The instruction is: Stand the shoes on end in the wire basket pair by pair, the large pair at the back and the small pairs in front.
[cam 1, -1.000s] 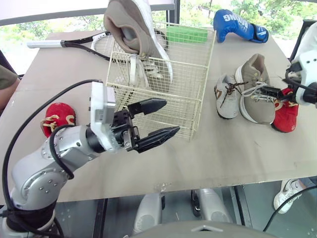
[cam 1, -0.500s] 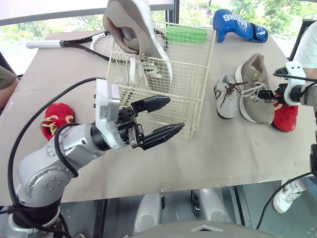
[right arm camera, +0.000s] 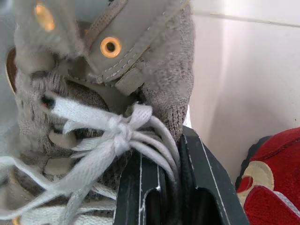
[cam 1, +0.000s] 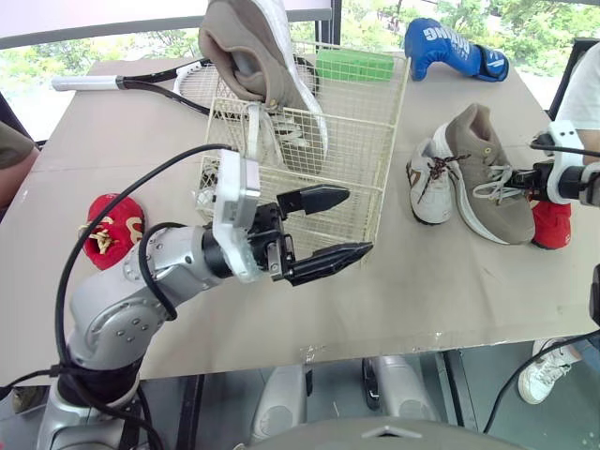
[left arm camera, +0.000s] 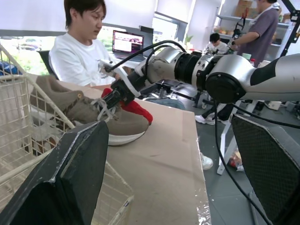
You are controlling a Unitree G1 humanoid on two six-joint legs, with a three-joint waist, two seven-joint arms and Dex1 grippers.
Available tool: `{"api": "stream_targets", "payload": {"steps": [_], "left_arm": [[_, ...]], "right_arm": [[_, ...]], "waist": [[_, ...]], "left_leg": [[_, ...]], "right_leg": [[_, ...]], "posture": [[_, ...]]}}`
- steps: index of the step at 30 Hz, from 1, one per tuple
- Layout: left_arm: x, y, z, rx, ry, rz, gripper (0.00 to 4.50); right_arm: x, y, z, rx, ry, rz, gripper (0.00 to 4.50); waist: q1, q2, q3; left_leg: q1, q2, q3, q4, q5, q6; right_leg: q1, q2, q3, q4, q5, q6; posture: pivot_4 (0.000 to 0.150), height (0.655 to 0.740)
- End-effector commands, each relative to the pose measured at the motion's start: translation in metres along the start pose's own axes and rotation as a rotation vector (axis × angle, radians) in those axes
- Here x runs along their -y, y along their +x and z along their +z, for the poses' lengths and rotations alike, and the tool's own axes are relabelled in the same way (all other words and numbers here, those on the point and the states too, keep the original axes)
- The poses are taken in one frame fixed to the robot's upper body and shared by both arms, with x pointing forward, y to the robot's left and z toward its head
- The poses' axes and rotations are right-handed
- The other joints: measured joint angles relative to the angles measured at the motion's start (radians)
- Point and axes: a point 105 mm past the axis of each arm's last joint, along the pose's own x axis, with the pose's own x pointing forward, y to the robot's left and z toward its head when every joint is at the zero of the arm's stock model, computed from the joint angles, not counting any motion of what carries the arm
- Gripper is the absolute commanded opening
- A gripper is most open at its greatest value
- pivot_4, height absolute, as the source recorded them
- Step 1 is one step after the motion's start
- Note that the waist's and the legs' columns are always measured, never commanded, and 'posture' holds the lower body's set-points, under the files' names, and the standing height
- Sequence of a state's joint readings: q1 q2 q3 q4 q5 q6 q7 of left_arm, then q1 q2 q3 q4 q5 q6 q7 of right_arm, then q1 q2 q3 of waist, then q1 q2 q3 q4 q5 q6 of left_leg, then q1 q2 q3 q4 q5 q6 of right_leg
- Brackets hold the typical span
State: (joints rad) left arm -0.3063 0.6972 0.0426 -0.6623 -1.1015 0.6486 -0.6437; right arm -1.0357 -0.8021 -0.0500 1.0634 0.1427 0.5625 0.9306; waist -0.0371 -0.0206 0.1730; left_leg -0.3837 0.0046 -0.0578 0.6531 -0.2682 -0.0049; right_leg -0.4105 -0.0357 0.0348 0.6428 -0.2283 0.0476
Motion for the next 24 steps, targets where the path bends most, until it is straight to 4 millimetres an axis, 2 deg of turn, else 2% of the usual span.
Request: {"api": "stream_targets", "payload": {"steps": [1,4,8,11,13,15,17,21,24], "left_arm": [[-0.002,0.002,0.001,0.014,0.003,-0.024,4.5],[-0.005,0.004,0.0,0.03,-0.003,-0.03,4.5],[-0.013,0.008,0.004,0.065,0.002,-0.032,4.5],[-0.02,0.012,0.009,0.108,0.01,-0.005,4.5],[-0.025,0.012,0.012,0.138,0.016,0.026,4.5],[-0.034,0.008,0.012,0.165,0.043,0.101,4.5],[-0.038,0.003,0.011,0.189,0.068,0.158,4.5],[-0.039,-0.01,0.015,0.241,0.083,0.205,4.5],[-0.038,-0.03,0.016,0.25,0.101,0.231,4.5]], "right_arm": [[-0.003,-0.036,0.064,0.301,0.012,0.026,0.04],[-0.012,-0.059,0.083,0.451,0.087,0.035,0.04],[-0.027,-0.09,0.091,0.598,0.097,-0.027,0.04],[-0.045,-0.119,0.109,0.771,0.049,-0.108,0.04],[-0.07,-0.13,0.122,0.877,0.004,-0.107,0.04],[-0.111,-0.131,0.136,1.009,-0.079,-0.088,0.04],[-0.141,-0.133,0.146,1.12,-0.144,-0.113,0.04],[-0.185,-0.128,0.161,1.246,-0.225,-0.142,0.04],[-0.221,-0.122,0.173,1.339,-0.247,-0.114,0.04]], "waist": [[0.0,0.001,0.001],[0.003,0.002,0.001],[0.014,0.002,0.001],[0.023,0.002,0.001],[0.022,0.003,0.001],[0.02,0.003,0.001],[0.015,0.004,0.001],[0.006,0.003,0.001],[0.004,0.003,0.001]], "left_leg": [[-0.001,0.0,0.0,0.0,0.0,0.0],[-0.003,0.0,0.0,-0.001,0.001,-0.001],[-0.008,0.001,-0.003,0.0,0.002,-0.003],[-0.008,0.001,-0.003,0.001,0.0,0.0],[-0.008,0.0,-0.003,0.002,0.0,0.0],[-0.008,0.0,-0.003,0.002,0.0,0.0],[-0.007,0.001,-0.003,0.002,0.001,-0.002],[-0.007,0.001,-0.002,0.001,0.002,-0.004],[-0.007,0.0,-0.003,0.002,0.002,-0.004]], "right_leg": [[-0.001,0.0,0.0,0.0,0.0,0.0],[-0.003,0.0,0.0,0.0,0.0,0.0],[-0.006,0.0,-0.005,-0.001,0.0,0.0],[-0.006,0.0,-0.005,0.0,0.0,0.0],[-0.006,0.0,-0.005,0.001,0.0,0.001],[-0.006,0.0,-0.005,0.001,0.0,0.001],[-0.006,0.0,-0.004,0.002,0.0,0.001],[-0.006,0.0,-0.003,0.002,0.0,0.001],[-0.006,-0.001,-0.004,0.002,0.0,0.001]], "posture": [[0.15,0.74],[0.15,0.74],[0.15,0.74],[0.15,0.74],[0.15,0.74],[0.15,0.74],[0.15,0.74],[0.15,0.74],[0.15,0.74]]}}
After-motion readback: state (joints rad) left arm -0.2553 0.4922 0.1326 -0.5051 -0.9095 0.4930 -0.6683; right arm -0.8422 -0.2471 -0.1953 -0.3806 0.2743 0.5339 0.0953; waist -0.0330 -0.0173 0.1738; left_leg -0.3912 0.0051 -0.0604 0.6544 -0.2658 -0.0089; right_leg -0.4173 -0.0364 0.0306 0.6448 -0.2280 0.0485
